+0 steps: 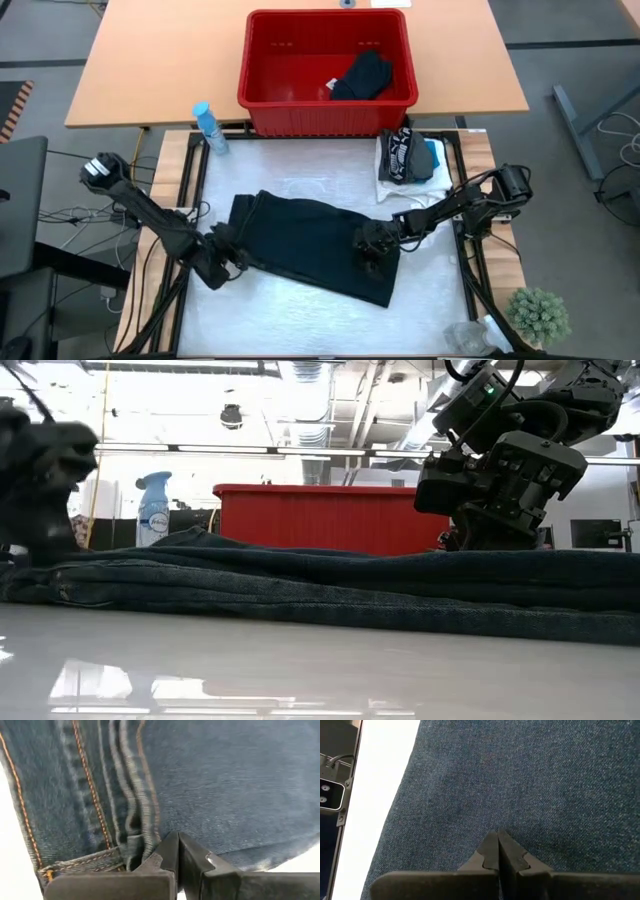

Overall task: Fold laundry
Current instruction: Fold the blue pants

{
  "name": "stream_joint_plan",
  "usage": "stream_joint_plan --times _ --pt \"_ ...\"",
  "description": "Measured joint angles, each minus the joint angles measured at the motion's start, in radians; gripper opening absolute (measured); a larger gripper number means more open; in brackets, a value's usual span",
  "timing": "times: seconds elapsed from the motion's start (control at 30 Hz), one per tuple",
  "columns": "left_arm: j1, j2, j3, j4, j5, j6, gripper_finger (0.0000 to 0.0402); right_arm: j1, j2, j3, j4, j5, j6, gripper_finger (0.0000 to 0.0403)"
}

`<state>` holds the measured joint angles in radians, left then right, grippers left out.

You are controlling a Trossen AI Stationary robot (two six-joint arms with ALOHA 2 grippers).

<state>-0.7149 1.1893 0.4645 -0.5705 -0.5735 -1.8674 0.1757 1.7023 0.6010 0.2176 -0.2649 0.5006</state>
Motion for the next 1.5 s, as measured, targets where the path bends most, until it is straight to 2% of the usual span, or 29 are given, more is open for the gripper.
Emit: stream_joint_plan --times 0.13,0.3,0.5,0.6,0.67,0.73,0.8,0.9,0.97,1.17,1.23,1.33,1.4,1.5 --pt "-0.003 0.058 -0.003 0.009 0.035 -0.072 0.0 0.001 0.0 0.0 0.0 0.0 0.001 0.0018" --pt "-0.003 0.063 0.038 -0.009 0.065 -0.039 0.0 0.001 0.0 0.0 0.0 0.0 0.0 0.0018" --pt "-0.001 0.007 0.213 -0.155 -0.016 0.058 0.0 0.0 0.0 0.0 -0.004 -0.001 0.004 0.0018" --pt "-0.001 -0.004 0.319 -0.241 -0.117 0.148 0.0 0.0 0.0 0.0 -0.004 -0.001 0.004 0.0018" --pt "0.001 -0.006 0.37 -0.23 -0.275 0.24 0.0 0.001 0.0 0.0 -0.004 0.0 0.004 0.0018" --pt "0.033 -0.007 0.38 -0.219 -0.408 0.292 0.0 0.001 0.0 0.0 -0.004 0.0 0.004 0.0018" --pt "0.093 0.002 0.349 -0.195 -0.438 0.295 0.0 0.001 0.0 0.0 -0.004 0.0 0.004 0.0018" --pt "0.164 0.01 0.261 -0.054 -0.469 0.36 0.0 0.001 0.0 0.0 -0.004 0.0 0.004 0.0018" --pt "0.217 0.008 0.187 0.116 -0.481 0.455 0.0 0.001 0.0 0.0 -0.004 0.0 0.004 0.0018" --pt "0.401 0.016 -0.016 0.688 -0.302 0.844 0.0 0.001 0.0 0.0 -0.002 0.0 0.003 0.0018" --pt "0.459 0.017 -0.057 0.719 -0.286 0.86 0.0 0.003 0.0 0.0 -0.001 0.0 0.005 0.0018" --pt "0.524 0.036 -0.112 0.719 -0.267 0.736 0.0 0.01 0.0 0.0 0.0 0.001 0.009 0.0018" --pt "0.539 0.055 -0.133 0.726 -0.254 0.691 0.0 0.015 0.0 0.0 0.0 0.003 0.02 0.0018" --pt "0.545 0.098 -0.146 0.784 -0.213 0.724 0.0 0.023 0.0 0.0 -0.001 0.006 0.027 0.0018"
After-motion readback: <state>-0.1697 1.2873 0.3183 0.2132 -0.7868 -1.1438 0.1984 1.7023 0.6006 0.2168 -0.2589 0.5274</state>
